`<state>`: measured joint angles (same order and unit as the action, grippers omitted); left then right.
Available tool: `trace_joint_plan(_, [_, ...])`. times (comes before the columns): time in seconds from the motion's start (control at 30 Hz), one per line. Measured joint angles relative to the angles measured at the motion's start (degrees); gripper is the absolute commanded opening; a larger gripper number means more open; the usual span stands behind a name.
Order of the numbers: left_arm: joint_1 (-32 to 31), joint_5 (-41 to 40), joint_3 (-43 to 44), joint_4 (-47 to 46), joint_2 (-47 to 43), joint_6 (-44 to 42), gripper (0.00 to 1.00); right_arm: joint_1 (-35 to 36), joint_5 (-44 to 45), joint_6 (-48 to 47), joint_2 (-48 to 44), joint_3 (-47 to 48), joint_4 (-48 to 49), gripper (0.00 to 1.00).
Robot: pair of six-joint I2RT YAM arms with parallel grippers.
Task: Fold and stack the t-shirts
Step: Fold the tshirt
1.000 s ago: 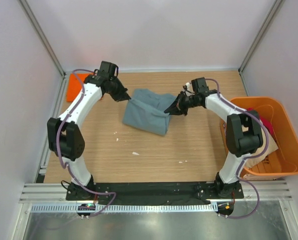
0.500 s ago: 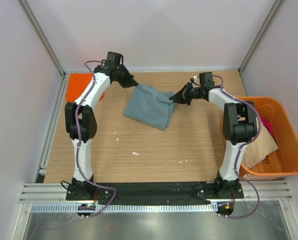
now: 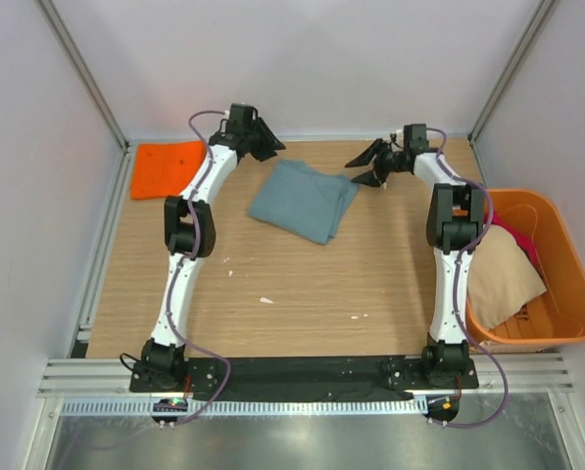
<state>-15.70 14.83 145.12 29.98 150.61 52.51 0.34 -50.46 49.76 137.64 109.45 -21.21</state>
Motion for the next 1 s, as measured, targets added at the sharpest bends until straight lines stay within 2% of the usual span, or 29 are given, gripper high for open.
trace_joint_plan(0.03, [-0.1,-1.1,0.1,0.6,0.2,-1.3,0.55,-0.5,1.5,-2.4,1.9,4.6,-3.3,0.64])
trace_joint_plan(0.1, [-0.3,-3.3,-5.0,-0.8,-2.9,-5.2,0.59,-1.4,4.2,-6.9,3.1,10.4,-8.5,0.70])
trace_joint_plan(0.17, [-0.3,-5.4,-17.0,-1.5,-10.8,-8.7,0.62,-2.4,7.0,-10.9,1.7,11.4,-12.5,0.72])
trace_joint_plan(0.27, [-0.3,-6.7,-29.6,-2.3,-21.8,-13.9,0.64,-2.6,8.9,-13.7,-2.6,5.8,-13.6,0.78])
trace_joint_plan(0.3, [-0.2,-6.7,-32.2,-2.4,-24.9,-15.7,0.64,-2.4,8.9,-14.1,-4.4,2.4,-13.3,0.84])
trace_joint_plan(0.37, [0.3,-5.8,-35.6,-3.5,-29.8,-19.4,0.64,-1.5,8.6,-14.6,-7.1,-3.7,-12.7,0.87])
trace_joint_plan(0.5, [1.6,-3.1,-38.0,-5.4,-31.9,-24.1,0.64,1.8,8.3,-15.1,-8.5,-12.7,-9.2,0.87])
trace_joint_plan(0.67, [2.4,-1.7,-38.6,-5.6,-26.5,-28.0,0.63,5.4,7.1,-15.8,-10.1,-17.9,-5.4,0.88])
trace_joint_plan(0.8, [2.4,0.5,-39.4,-5.5,-22.1,-29.0,0.57,7.6,7.5,-17.2,-10.9,-19.1,-4.0,0.88])
trace_joint_plan(0.9, [2.4,3.0,-43.1,-6.2,-21.7,-28.3,0.47,8.9,8.3,-18.2,-12.1,-20.7,-3.1,0.88])
trace_joint_plan(1.0, [2.3,5.7,-52.3,-10.3,-24.2,-25.4,0.30,9.9,8.6,-19.2,-13.5,-22.9,-2.4,0.88])
